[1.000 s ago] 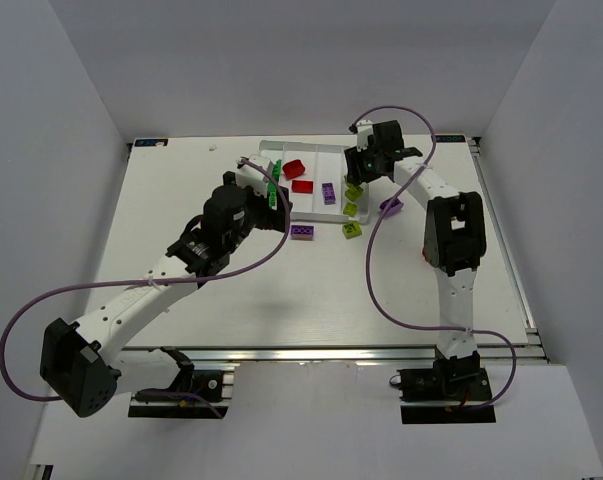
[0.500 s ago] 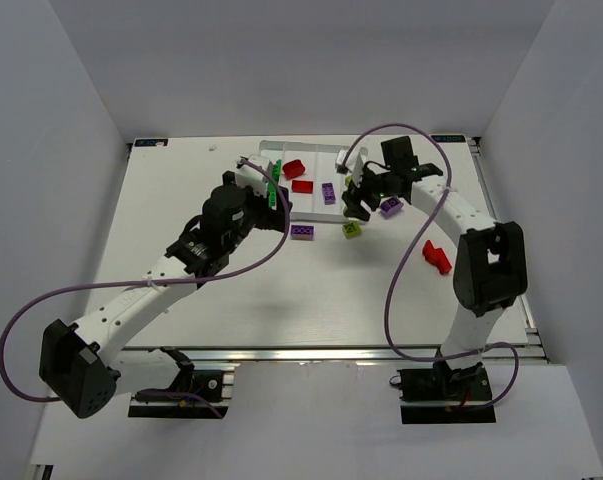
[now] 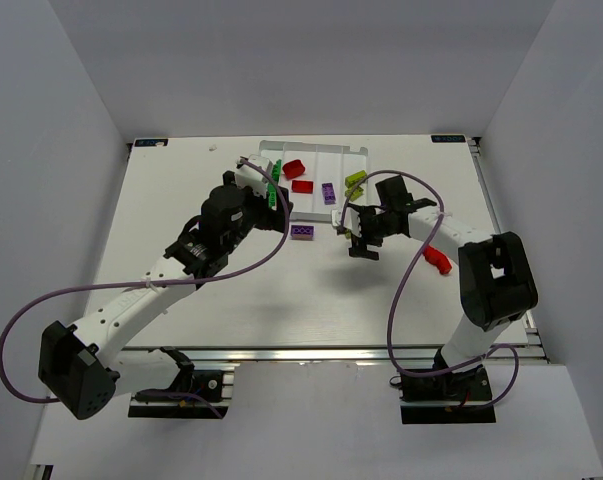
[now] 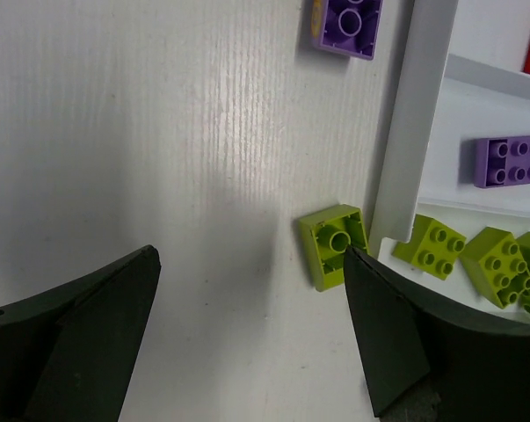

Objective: Sort the legos into containers by color

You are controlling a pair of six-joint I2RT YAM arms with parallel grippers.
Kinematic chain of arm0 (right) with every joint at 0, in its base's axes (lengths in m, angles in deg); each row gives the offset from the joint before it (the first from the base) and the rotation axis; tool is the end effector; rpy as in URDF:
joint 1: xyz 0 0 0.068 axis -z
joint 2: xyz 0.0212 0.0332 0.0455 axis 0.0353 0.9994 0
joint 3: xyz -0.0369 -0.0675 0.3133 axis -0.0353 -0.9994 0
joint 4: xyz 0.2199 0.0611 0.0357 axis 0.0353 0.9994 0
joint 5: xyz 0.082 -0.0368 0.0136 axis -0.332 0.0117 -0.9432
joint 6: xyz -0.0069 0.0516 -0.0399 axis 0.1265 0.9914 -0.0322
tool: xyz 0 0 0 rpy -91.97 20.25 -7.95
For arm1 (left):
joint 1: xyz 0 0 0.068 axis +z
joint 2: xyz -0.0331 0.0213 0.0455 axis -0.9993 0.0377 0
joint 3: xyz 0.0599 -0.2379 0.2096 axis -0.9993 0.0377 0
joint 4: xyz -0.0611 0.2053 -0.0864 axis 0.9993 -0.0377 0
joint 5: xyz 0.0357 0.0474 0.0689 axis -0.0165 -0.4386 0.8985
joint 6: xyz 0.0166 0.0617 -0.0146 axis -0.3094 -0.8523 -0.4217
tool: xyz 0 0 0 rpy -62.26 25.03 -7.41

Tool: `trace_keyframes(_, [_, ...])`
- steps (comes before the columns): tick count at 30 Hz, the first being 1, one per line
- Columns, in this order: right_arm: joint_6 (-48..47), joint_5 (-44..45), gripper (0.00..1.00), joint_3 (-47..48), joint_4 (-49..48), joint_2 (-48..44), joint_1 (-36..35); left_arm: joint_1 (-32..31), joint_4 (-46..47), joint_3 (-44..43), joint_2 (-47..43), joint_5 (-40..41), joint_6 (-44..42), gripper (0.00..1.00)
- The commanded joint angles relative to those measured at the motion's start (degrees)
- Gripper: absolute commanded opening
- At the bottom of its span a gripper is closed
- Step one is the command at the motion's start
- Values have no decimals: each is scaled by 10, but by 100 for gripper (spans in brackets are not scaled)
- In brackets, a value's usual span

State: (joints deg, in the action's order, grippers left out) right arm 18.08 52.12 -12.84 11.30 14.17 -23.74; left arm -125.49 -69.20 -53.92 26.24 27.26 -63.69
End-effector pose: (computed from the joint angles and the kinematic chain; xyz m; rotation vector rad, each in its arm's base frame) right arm 0.3020 0.1501 0.2592 -1.8638 1.5016 0.3405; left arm 0.1972 -0.1395 0.3901 0.3680 1.8137 -0.3568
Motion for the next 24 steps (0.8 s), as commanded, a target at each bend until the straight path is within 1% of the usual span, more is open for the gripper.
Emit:
trace_keyframes(1, [-55,22,89,-22,-75,-20,3,2,3,2,-21,-6,-2,98])
trace_keyframes(3, [-65,24,89,-31,-88,-16,4,2,3,2,-21,-6,-3,98])
trace_keyframes(11, [-47,49,89,-14,-138,17,3,2,3,2,-19,-8,-3,98])
trace_keyframes(15, [-36,49,88,33,-103,46,3,2,3,3,-18,-8,-3,98])
trace_keyframes(24, [-23,63,84,71,-63,92,3,2,3,4,-19,-9,-3,98])
